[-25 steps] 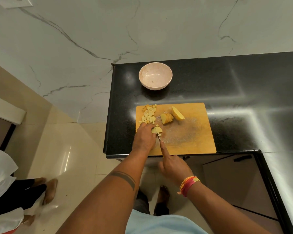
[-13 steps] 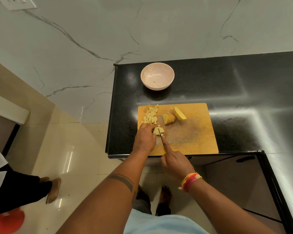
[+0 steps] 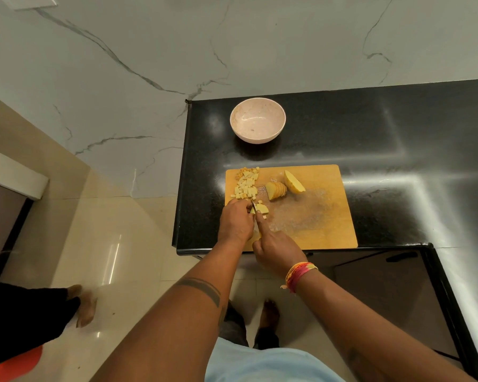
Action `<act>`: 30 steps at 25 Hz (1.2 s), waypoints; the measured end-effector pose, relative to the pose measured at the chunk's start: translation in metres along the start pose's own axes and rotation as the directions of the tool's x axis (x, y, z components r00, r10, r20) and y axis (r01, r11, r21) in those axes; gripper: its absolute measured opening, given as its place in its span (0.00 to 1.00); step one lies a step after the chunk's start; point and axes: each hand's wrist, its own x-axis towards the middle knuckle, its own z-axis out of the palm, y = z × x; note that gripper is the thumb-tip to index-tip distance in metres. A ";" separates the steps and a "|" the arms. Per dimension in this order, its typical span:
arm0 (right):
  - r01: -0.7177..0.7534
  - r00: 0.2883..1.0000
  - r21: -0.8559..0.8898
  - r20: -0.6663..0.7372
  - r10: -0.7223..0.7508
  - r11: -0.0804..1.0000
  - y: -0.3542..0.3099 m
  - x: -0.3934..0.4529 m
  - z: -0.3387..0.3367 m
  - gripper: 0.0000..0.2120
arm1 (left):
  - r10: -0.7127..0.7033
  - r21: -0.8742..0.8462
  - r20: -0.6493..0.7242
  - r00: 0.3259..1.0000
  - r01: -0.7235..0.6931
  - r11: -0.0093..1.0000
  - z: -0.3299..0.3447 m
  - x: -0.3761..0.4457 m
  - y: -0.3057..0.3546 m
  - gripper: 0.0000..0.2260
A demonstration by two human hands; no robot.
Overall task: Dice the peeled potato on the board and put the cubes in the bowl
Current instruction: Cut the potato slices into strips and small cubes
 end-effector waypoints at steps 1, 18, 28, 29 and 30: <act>0.001 1.000 0.002 -0.004 -0.001 1.000 0.000 -0.002 0.000 0.34 | -0.005 -0.003 0.001 1.000 0.005 1.000 0.000 0.000 0.000 0.13; 0.010 0.998 0.048 -0.057 -0.007 0.999 0.032 -0.052 0.014 0.37 | -0.014 -0.079 0.004 1.000 0.014 0.997 0.002 -0.003 -0.003 0.15; -0.065 0.994 0.102 -0.084 0.074 0.993 0.024 -0.034 0.027 0.40 | -0.011 -0.097 0.053 0.999 0.016 0.995 0.008 -0.014 0.007 0.20; -0.052 0.994 0.100 -0.085 0.061 0.994 0.021 -0.028 0.027 0.39 | -0.015 -0.093 0.044 0.999 0.019 0.995 0.007 -0.010 0.007 0.17; -0.044 0.995 0.109 -0.088 0.054 0.993 0.018 -0.023 0.026 0.39 | -0.018 -0.091 0.035 0.999 0.022 0.996 0.007 -0.007 0.008 0.15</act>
